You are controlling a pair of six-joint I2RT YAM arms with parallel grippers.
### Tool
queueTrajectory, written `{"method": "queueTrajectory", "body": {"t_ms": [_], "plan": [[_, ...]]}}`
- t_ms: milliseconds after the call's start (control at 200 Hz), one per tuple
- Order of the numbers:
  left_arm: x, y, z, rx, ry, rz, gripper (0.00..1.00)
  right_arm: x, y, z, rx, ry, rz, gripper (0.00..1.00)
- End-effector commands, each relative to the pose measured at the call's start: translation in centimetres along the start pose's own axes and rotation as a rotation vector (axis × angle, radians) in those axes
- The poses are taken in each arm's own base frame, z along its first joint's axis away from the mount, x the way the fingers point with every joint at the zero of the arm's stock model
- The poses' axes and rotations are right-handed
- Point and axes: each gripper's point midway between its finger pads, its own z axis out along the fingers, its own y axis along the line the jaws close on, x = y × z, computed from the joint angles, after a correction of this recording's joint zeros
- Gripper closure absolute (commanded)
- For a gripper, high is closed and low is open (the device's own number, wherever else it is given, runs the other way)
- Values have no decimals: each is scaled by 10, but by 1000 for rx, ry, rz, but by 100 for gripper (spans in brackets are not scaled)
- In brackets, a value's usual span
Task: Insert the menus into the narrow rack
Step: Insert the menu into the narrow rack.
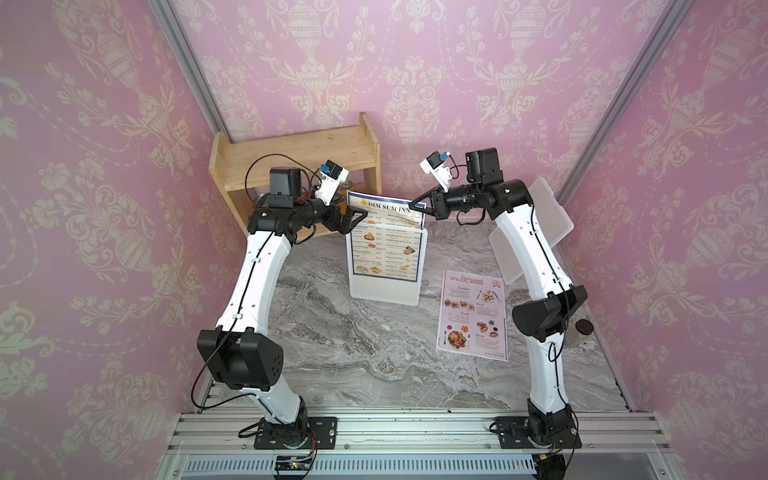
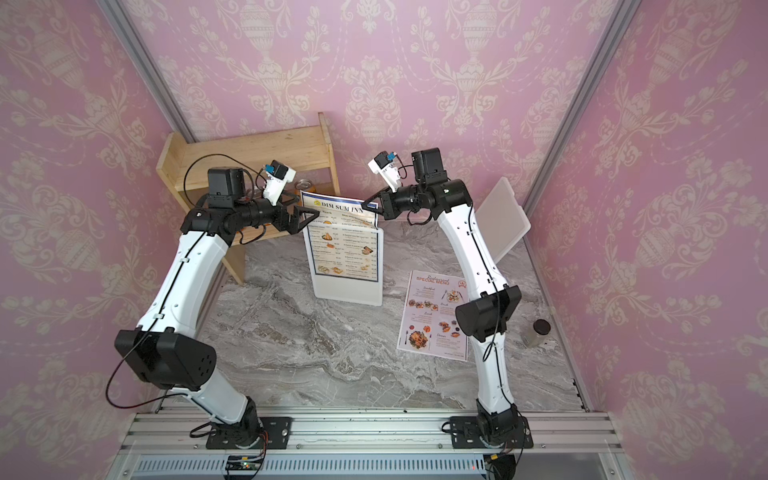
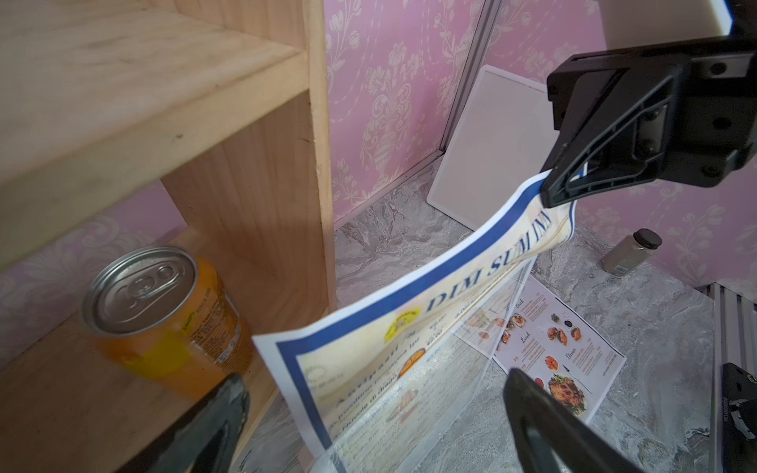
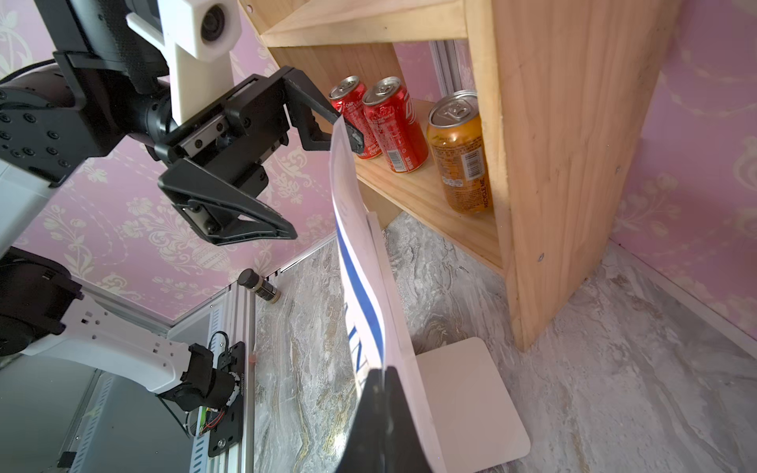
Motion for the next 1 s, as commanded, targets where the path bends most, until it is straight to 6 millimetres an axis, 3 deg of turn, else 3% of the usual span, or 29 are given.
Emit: {"method": "queueTrajectory", "body": {"t_ms": [0, 871, 996], "plan": [[-8, -5, -11, 0, -30, 4, 1, 6, 3, 2, 0, 21, 3, 99], [5, -7, -9, 8, -18, -9, 1, 31, -10, 5, 59, 83, 15, 95], [6, -7, -9, 6, -18, -6, 1, 29, -6, 1, 64, 78, 7, 83]]}}
